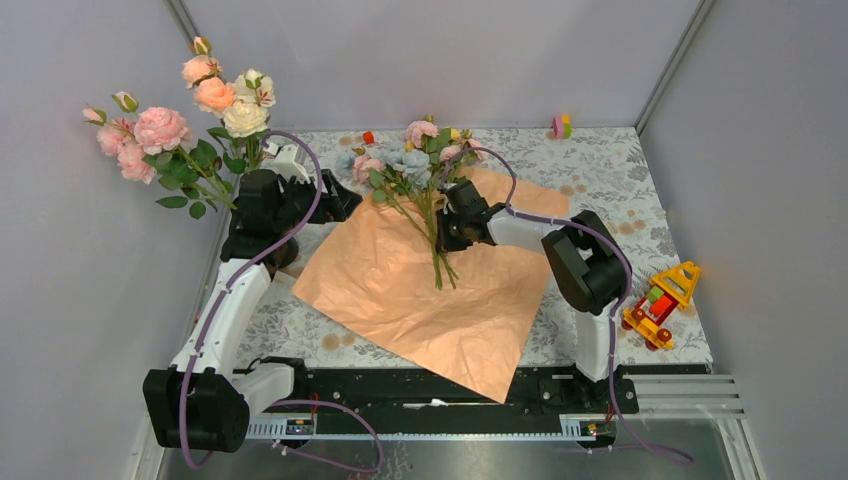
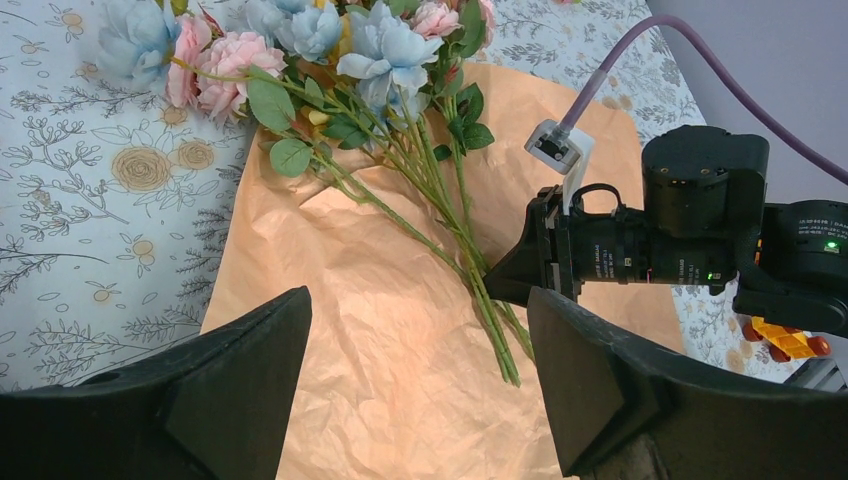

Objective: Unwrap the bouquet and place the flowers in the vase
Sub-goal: Pick up the fake flower from the wrapping paper.

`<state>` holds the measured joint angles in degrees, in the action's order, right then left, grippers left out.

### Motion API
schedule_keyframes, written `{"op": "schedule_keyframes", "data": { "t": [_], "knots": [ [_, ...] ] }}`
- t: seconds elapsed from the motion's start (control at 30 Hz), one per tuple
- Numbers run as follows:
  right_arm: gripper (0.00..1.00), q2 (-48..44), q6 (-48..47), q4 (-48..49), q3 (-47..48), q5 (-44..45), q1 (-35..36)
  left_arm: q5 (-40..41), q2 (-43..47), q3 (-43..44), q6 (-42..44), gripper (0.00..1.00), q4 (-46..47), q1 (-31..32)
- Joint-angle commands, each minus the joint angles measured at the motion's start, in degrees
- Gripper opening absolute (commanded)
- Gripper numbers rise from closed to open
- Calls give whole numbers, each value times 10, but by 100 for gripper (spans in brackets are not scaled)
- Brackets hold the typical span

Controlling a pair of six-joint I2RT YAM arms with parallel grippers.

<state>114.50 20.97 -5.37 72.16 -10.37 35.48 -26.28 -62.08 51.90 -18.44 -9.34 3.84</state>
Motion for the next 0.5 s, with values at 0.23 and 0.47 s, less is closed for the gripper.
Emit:
{"op": "schedule_keyframes", "data": {
  "t": [0.23, 0.47],
  "knots": [
    [16, -75, -13, -46, 9, 59, 8, -12, 6, -4, -3, 84, 34, 0],
    [4, -103, -24, -56, 11, 66, 11, -11, 7, -4, -3, 84, 34, 0]
  ]
}}
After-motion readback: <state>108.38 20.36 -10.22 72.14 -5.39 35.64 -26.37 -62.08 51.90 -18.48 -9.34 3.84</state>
